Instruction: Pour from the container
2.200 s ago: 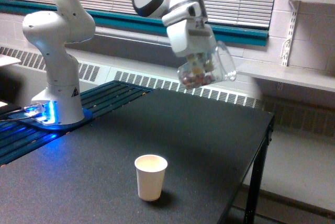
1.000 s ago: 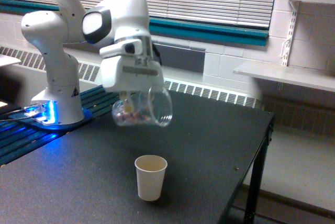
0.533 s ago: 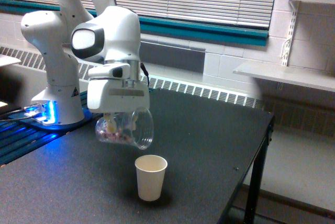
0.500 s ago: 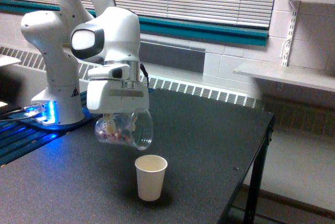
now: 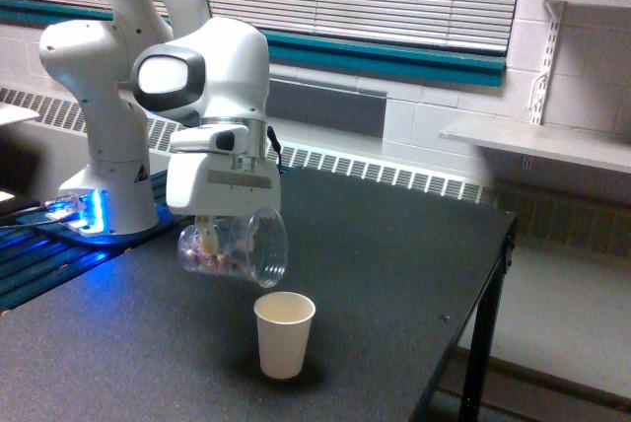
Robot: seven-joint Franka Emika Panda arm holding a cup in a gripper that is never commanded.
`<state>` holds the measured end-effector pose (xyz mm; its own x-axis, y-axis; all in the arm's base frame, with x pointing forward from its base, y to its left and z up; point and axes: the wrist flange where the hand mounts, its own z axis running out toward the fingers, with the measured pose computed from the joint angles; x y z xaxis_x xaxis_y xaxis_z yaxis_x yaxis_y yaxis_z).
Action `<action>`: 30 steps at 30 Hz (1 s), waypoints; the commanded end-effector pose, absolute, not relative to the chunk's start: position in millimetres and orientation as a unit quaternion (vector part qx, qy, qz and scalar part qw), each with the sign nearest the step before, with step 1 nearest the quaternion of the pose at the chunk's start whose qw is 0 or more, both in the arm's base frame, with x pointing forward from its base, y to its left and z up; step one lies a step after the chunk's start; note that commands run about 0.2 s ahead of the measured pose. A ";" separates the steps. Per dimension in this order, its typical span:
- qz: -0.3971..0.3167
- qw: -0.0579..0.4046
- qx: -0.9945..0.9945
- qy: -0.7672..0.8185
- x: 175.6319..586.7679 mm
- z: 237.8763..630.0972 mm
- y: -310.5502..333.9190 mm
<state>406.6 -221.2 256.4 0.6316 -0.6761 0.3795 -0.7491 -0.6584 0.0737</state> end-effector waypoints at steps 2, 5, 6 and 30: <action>0.150 0.121 0.890 -0.413 407.4 242.4 -212.7; 0.146 0.123 0.892 -0.409 409.2 238.7 -209.3; 0.146 0.124 0.893 -0.408 409.7 237.9 -208.5; 0.144 0.162 0.910 -0.354 433.3 245.3 -182.4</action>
<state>427.1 -191.0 239.1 0.7010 -0.6152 0.3607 -0.6997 -0.6912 0.1809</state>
